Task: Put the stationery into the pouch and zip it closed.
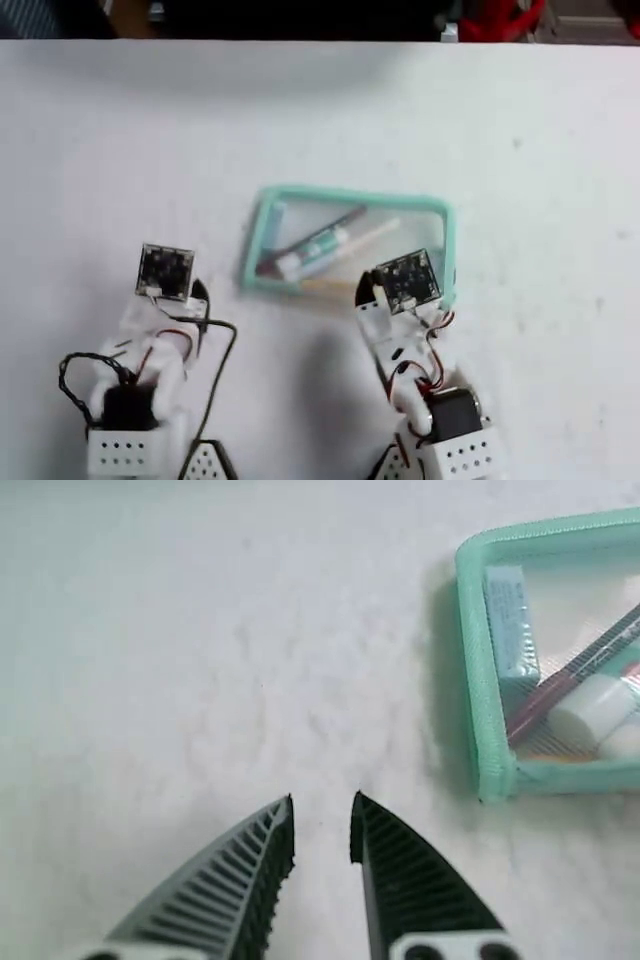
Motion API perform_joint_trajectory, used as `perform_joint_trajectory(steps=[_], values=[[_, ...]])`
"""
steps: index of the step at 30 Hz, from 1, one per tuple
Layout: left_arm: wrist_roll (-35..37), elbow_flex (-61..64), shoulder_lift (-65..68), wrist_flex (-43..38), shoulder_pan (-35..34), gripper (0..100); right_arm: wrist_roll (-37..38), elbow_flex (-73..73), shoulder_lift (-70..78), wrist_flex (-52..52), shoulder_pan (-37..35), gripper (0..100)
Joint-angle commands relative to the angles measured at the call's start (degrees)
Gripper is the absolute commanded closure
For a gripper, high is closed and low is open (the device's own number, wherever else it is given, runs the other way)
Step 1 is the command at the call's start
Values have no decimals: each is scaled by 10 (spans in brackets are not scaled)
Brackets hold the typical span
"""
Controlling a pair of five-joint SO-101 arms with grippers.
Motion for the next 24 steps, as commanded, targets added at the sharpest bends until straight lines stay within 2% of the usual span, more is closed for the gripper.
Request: perform_joint_trajectory(steps=[1,13,17,22,24], values=[[5,-2,-6,2,-1,891,-3,5,-7,4,0,981],[5,-2,-6,23,0,891,-4,5,-7,15,-2,981],[5,-2,-6,48,20,891,-3,5,-7,78,-3,981],[5,-2,-6,152,23,891,-3,5,-7,184,1,981],[9,-2,-6,161,22,894,-3,5,-7,229,1,981]])
